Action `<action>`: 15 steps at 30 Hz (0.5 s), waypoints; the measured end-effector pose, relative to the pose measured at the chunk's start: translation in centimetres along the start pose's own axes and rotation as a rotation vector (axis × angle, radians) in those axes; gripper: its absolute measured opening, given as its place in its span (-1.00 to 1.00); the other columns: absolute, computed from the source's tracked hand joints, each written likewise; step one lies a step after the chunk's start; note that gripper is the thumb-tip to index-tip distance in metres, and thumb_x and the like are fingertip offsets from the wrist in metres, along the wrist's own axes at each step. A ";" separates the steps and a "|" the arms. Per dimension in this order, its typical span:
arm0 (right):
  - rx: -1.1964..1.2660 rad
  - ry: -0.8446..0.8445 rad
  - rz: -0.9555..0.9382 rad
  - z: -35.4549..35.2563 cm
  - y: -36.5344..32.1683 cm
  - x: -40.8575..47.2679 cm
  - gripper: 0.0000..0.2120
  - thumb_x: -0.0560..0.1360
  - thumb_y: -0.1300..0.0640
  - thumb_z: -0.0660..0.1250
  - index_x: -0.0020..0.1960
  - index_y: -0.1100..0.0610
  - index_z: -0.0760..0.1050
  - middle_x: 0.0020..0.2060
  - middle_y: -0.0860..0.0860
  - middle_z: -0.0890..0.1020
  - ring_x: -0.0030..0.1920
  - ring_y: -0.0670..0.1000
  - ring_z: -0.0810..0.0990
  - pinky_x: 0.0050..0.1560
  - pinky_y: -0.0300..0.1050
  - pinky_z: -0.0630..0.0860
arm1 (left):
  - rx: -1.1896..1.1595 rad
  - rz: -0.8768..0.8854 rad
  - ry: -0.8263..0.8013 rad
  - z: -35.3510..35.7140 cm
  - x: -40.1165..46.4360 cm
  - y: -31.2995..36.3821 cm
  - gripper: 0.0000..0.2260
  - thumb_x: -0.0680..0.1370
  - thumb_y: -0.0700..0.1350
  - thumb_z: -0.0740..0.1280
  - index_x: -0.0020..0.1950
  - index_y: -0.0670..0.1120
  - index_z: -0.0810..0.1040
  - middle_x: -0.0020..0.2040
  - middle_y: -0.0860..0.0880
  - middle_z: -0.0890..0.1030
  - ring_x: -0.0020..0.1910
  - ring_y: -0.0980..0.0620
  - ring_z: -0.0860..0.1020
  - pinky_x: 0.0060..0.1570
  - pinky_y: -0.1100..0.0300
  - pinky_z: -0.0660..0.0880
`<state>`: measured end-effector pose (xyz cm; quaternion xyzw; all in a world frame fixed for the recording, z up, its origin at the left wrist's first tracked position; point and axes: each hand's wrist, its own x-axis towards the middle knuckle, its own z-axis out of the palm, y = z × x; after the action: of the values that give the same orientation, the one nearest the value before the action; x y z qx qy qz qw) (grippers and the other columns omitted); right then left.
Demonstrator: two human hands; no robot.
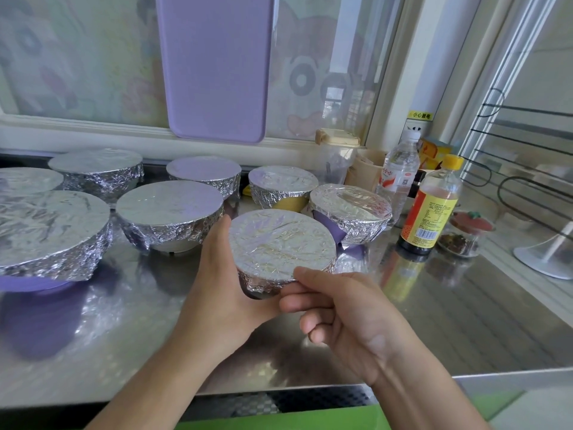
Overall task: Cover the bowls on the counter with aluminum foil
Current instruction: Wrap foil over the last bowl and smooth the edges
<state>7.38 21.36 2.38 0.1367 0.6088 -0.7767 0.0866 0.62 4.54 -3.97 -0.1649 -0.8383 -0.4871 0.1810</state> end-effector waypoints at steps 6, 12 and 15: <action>0.026 0.000 0.019 0.2 0.1 0.0 -0.72 0.61 0.16 0.40 -0.15 0.35 0.69 -0.28 0.25 0.71 -0.58 -0.01 0.54 -0.62 -0.25 0.42 | 0.003 -0.002 0.005 0.0 0.1 0.0 0.33 0.08 0.44 0.56 0.69 0.01 0.04 0.61 0.13 0.18 0.50 0.34 0.17 0.25 0.69 0.03; 0.042 -0.035 0.050 0.9 0.5 -0.1 -0.73 0.61 0.12 0.42 -0.07 0.35 0.68 -0.22 0.26 0.74 -0.57 -0.03 0.55 -0.62 -0.27 0.43 | 0.046 -0.002 0.005 0.1 0.0 -0.2 0.28 0.17 0.30 0.65 0.70 0.03 -0.01 0.64 0.10 0.14 0.58 0.24 0.17 0.36 0.53 0.08; 0.077 -0.033 0.054 1.6 0.8 0.0 -0.72 0.63 0.13 0.39 -0.02 0.37 0.67 -0.20 0.26 0.74 -0.55 -0.03 0.57 -0.61 -0.27 0.44 | 0.049 -0.011 0.011 0.1 0.0 -0.1 0.25 0.15 0.41 0.46 0.70 0.05 -0.04 0.65 0.10 0.12 0.58 0.25 0.15 0.34 0.52 0.05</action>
<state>7.46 19.62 1.97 0.1434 0.5731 -0.7990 0.1120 0.58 4.64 -4.09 -0.1532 -0.8499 -0.4683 0.1868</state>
